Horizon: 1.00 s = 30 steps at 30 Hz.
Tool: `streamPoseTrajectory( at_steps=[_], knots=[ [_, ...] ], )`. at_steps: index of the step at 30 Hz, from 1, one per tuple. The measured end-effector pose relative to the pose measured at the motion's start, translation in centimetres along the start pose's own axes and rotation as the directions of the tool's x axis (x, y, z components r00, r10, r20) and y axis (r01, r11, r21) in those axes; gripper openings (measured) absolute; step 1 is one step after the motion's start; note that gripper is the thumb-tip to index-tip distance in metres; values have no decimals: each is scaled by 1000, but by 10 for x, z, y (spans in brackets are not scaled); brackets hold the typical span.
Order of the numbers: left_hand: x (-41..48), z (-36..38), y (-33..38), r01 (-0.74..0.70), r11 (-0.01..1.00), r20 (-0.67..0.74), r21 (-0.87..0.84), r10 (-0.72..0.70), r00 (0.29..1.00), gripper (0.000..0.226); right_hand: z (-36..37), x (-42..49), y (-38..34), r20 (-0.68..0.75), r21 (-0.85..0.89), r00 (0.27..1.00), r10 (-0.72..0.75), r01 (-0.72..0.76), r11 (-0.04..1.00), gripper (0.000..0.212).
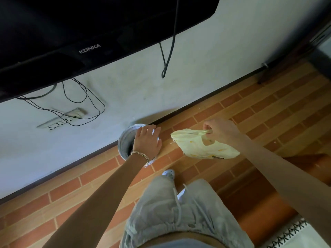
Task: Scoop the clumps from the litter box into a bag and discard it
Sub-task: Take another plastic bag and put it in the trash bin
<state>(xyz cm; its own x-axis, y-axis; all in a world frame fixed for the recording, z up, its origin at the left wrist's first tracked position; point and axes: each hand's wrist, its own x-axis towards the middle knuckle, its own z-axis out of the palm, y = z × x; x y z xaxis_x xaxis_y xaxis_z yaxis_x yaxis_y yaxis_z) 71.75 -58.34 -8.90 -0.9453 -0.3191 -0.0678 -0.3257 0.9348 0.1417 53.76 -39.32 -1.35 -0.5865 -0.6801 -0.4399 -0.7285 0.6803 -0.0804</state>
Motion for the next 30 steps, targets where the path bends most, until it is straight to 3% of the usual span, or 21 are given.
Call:
streamPoseTrajectory(
  at_steps=[4,8,12,20,25,30],
  knots=[
    [20,3,21,36,999,-10,11,-36,999,38,1,28,26,39,10,998,-47,47,999,14],
    [39,12,49,157,988,47,-9,-157,987,44,1,57,57,18,-15,989,-148,149,989,12],
    [59,17,90,308,951,80,3,-307,948,46,-12,81,91,1,-58,943,-333,332,941,5],
    [107,21,163,488,869,-6,-75,-490,872,41,-31,124,147,5,-81,864,-504,503,861,9],
    [126,26,174,522,845,2,-116,-525,851,42,-17,148,162,-11,-14,863,-506,506,863,5],
    [135,52,160,574,812,116,-104,-564,818,47,4,185,172,-11,0,890,-456,456,890,6]
  ],
)
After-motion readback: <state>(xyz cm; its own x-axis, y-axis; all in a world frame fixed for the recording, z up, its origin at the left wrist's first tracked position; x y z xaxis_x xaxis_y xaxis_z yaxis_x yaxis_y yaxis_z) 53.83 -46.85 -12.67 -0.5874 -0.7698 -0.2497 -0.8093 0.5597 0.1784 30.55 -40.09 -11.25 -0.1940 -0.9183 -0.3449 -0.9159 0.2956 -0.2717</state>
